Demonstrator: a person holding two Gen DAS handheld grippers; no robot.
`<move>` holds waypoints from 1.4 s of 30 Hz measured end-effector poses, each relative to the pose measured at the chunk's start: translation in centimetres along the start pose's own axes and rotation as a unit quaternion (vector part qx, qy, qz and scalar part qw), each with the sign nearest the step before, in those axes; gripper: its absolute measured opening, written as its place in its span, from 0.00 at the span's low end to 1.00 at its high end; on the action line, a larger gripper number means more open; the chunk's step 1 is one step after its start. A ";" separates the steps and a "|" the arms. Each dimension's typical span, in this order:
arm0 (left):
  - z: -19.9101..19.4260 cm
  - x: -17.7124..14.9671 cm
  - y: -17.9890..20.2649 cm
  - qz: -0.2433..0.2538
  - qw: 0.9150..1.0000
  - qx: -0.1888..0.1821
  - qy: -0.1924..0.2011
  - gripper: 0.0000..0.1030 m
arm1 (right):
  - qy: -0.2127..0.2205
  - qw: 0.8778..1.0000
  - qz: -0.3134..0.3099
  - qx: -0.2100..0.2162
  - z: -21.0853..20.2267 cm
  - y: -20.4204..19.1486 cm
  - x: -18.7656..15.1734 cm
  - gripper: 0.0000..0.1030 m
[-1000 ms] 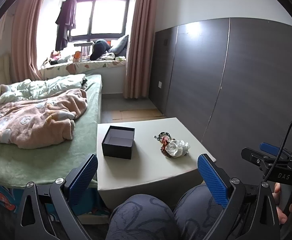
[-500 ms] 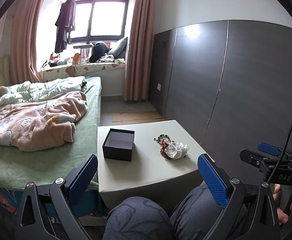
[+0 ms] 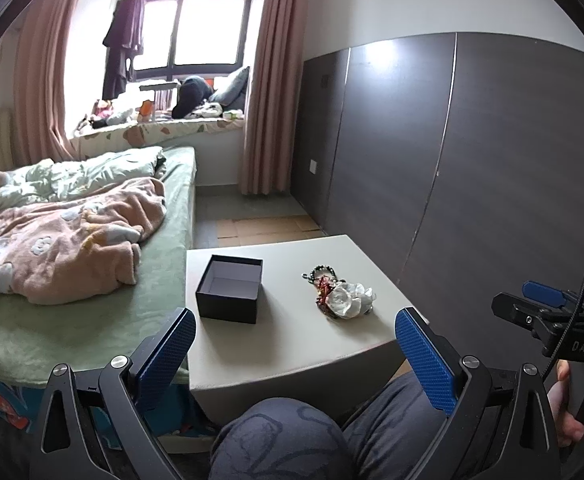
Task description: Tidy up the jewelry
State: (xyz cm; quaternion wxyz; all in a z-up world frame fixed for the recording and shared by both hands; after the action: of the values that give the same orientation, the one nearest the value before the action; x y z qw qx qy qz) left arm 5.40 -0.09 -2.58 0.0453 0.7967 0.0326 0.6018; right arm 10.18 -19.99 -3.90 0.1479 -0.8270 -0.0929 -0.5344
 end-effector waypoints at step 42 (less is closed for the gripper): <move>25.1 -6.1 -0.3 -0.052 0.979 -0.087 -0.174 0.56 | -0.251 0.957 0.146 0.017 27.6 5.0 -7.2 0.61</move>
State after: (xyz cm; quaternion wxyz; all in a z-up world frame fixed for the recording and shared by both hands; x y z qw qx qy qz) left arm 27.87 -1.26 -15.21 0.1505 0.8797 0.0134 0.4510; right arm 32.43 -15.18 -21.86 0.2107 -0.9364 -0.0141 -0.2804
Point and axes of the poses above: each gripper's, at about its wrist camera, not at the fingertips, and z roughly the way its jaws point, y to its right, x to its top, the point moved 7 cm from there along z, roughly the way its jaws point, and after that the axes turned 14 degrees about y, right-handed, at the moved point
